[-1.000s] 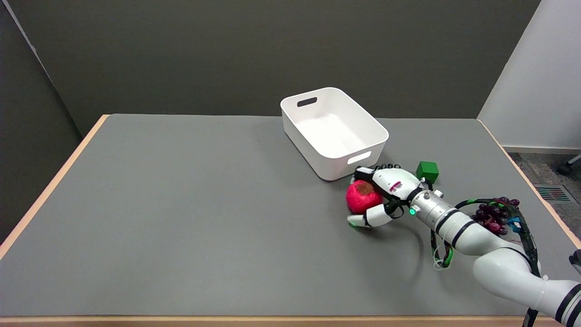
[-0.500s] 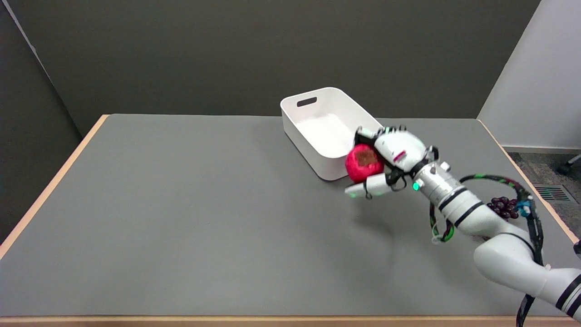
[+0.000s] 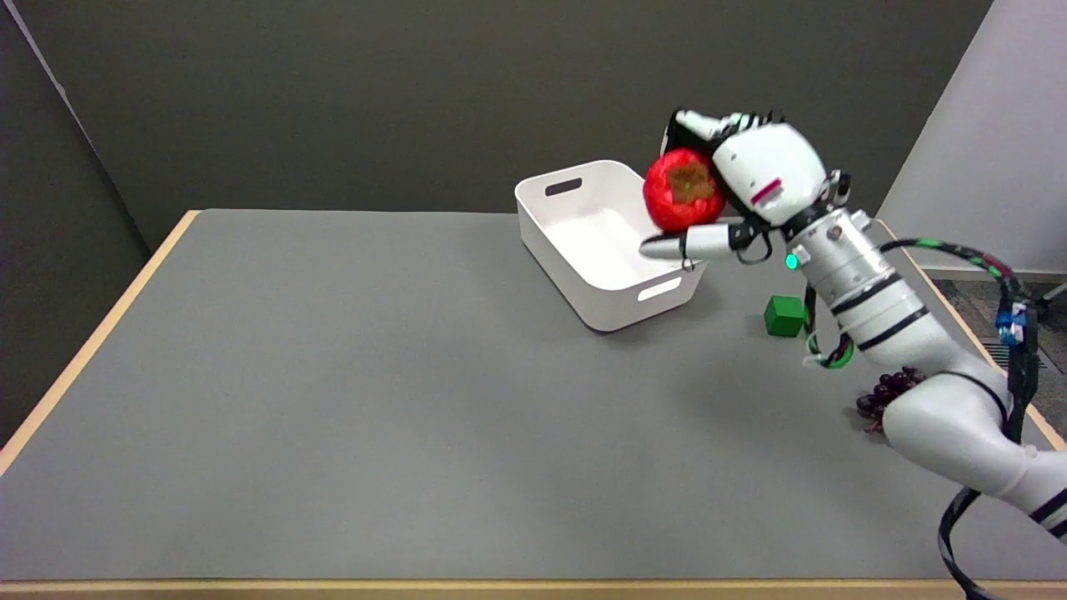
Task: Pick up tomato.
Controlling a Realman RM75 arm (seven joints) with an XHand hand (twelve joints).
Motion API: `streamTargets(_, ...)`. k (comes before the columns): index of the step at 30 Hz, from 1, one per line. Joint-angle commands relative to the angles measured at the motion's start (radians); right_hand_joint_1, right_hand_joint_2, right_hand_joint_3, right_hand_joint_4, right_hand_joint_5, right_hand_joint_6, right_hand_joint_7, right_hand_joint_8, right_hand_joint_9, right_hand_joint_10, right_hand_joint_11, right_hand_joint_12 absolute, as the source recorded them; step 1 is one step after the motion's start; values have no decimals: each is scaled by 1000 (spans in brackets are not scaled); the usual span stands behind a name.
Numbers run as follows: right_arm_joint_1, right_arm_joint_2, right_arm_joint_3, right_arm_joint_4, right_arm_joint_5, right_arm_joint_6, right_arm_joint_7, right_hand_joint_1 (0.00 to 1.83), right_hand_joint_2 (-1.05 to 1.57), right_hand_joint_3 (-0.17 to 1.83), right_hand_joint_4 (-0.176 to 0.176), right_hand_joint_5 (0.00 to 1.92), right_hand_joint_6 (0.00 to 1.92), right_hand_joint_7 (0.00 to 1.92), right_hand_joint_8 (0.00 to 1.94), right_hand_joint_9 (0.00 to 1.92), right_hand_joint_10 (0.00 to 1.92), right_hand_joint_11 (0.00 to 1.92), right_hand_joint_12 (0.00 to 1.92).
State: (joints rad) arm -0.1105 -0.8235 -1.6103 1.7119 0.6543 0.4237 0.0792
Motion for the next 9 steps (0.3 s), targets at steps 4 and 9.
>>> streamTargets(4, 508, 11, -250, -372, 78, -125, 8, 858, 1121, 410, 128, 633, 1581, 851, 1814, 901, 1921, 641, 1921)
streamTargets(9, 647, -37, -337, -582, 145, -125, 9, 859, 1119, 409, 130, 635, 1577, 850, 1822, 904, 1921, 640, 1921)
